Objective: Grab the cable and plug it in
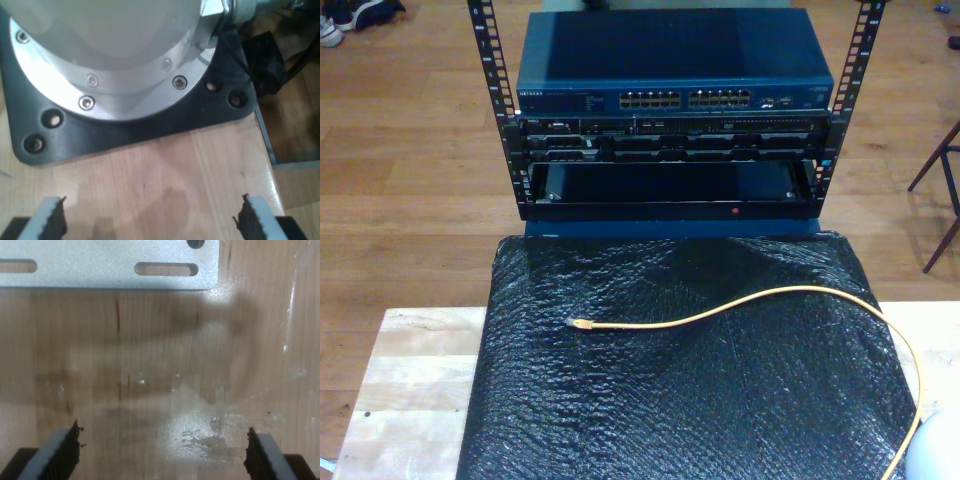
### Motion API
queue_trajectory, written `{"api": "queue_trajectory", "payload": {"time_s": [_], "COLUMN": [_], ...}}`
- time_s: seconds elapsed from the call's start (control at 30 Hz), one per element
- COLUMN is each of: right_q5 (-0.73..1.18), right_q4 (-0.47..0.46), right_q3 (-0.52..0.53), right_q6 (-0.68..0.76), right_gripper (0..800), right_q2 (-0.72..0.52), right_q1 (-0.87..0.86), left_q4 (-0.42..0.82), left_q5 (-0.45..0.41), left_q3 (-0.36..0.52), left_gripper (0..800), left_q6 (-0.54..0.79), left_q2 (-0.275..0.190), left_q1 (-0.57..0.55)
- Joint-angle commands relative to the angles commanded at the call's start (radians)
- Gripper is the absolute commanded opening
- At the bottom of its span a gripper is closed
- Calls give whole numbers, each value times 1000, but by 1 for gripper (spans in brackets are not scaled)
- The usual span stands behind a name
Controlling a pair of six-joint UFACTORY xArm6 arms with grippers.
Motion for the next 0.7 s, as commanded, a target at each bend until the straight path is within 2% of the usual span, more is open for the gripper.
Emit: {"api": "queue_trajectory", "payload": {"time_s": [0.43, 0.53, 0.7], "right_q5": [49, 104, 241], "right_q4": [-5, -5, -6], "right_q3": [-40, -71, -158], "right_q6": [3, 5, 9], "right_gripper": [798, 798, 797], "right_q2": [-26, -37, -40], "right_q1": [3, 3, 3], "left_q4": [0, 2, 0], "left_q5": [17, 46, 149], "left_q3": [-12, -32, -92], "left_gripper": [800, 800, 800], "left_q6": [-8, -8, -8], "left_q2": [-8, -17, -38], "left_q1": [0, 0, -2]}}
